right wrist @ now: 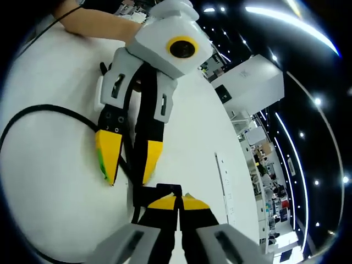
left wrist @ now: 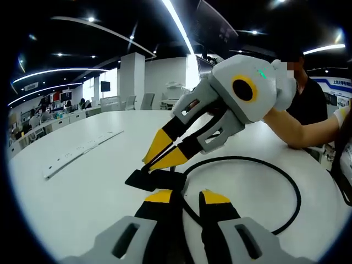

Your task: Find the charging cable on the desk, coil it up and secure with Velcro.

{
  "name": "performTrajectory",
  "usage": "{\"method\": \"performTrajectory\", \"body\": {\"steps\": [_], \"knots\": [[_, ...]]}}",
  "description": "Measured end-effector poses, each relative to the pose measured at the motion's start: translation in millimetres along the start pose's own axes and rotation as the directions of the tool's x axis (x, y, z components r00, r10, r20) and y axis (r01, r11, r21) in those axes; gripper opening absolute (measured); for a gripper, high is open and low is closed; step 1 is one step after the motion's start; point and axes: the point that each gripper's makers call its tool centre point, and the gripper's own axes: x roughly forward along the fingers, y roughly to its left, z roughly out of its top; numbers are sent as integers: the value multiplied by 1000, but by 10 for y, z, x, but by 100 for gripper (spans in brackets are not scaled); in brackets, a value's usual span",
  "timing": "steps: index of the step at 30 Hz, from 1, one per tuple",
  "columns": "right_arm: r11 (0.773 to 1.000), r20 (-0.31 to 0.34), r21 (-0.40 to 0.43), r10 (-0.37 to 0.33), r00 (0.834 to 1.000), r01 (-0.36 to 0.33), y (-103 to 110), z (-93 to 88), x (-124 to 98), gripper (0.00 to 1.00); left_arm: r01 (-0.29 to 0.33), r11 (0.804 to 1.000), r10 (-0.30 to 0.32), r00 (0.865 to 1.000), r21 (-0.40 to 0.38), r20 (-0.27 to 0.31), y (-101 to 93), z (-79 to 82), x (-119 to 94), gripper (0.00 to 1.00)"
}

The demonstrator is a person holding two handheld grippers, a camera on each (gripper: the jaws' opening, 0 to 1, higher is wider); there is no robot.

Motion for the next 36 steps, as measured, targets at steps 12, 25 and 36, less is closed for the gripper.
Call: {"method": "performTrajectory", "body": {"steps": [12, 25, 36], "knots": [[1000, 0, 18, 0, 1000, 0, 24, -25, 43, 3, 0, 1000, 0, 1000, -6, 4, 11, -3, -5, 19], [1000, -11, 9, -9, 1000, 9, 59, -35, 87, 3, 0, 1000, 0, 1000, -13, 12, 20, -12, -5, 20], [1000, -18, 0, -1, 1000, 1, 94, -44, 94, 3, 0, 1000, 0, 1000, -14, 12, 13, -10, 0, 20]]}}
